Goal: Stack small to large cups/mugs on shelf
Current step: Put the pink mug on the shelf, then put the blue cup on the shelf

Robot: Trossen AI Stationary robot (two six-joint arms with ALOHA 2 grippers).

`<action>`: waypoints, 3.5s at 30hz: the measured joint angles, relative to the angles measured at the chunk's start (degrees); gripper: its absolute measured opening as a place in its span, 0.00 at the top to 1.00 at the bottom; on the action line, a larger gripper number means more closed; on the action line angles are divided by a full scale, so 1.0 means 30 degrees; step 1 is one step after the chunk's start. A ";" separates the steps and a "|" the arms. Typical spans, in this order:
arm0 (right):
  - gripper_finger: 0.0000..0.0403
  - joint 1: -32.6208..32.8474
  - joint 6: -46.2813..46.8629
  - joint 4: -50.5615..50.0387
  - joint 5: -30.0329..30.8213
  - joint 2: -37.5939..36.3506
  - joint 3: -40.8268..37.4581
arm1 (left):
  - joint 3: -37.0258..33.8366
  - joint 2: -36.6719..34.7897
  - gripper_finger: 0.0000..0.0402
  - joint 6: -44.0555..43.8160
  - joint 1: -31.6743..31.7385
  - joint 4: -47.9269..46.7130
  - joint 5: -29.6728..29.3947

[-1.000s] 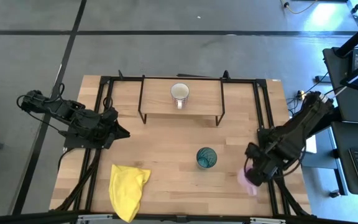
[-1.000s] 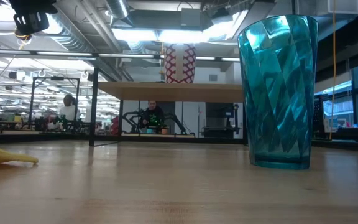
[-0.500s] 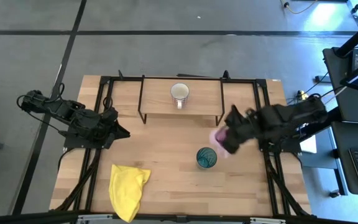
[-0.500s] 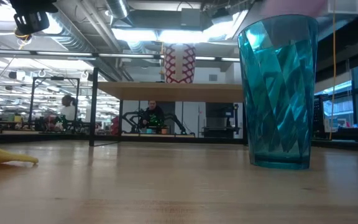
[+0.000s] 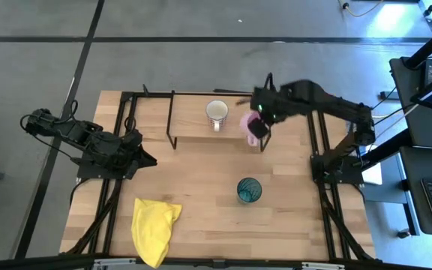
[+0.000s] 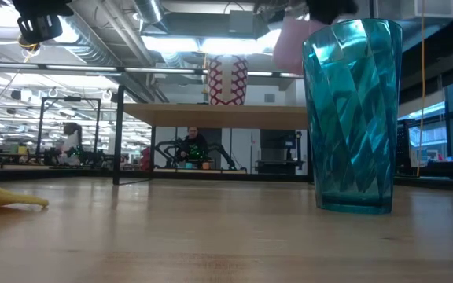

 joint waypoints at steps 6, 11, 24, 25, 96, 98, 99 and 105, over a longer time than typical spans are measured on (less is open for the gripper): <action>0.97 -0.3187 -0.2424 0.0028 -0.2082 0.1124 0.0002 | 0.0000 -0.0004 0.83 0.0010 0.0000 -0.0001 -0.0003; 0.97 -0.4705 -0.3781 0.0037 -0.3994 0.1835 0.0002 | 0.0000 -0.0004 0.83 0.0105 0.0000 -0.0007 -0.0008; 0.97 -0.5338 -0.5736 0.1522 -0.4036 0.1992 -0.0002 | 0.0000 -0.0003 0.83 -0.0237 0.0005 -0.0015 -0.1001; 0.97 -0.5386 -0.5723 0.1933 -0.4313 0.1992 0.0002 | 0.0000 0.0001 0.83 -0.0476 0.0001 -0.0015 -0.0999; 0.78 -0.5715 -0.6940 0.2977 -0.2857 0.2749 -0.0013 | 0.0000 0.0054 0.83 -0.1323 0.0001 -0.0197 -0.1001; 0.78 -0.5689 -0.7337 0.3223 -0.1886 0.2641 -0.0006 | 0.0000 0.0054 0.83 -0.1323 0.0007 -0.0197 -0.1001; 0.78 -0.5605 -0.7611 0.3313 -0.1343 0.2585 0.0114 | 0.0000 0.0054 0.83 -0.1323 0.0001 -0.0204 -0.1001; 0.78 -0.4369 -0.9829 0.5243 -0.0385 0.2115 0.2062 | -0.0004 0.0054 0.83 -0.1316 0.0007 -0.0517 -0.1001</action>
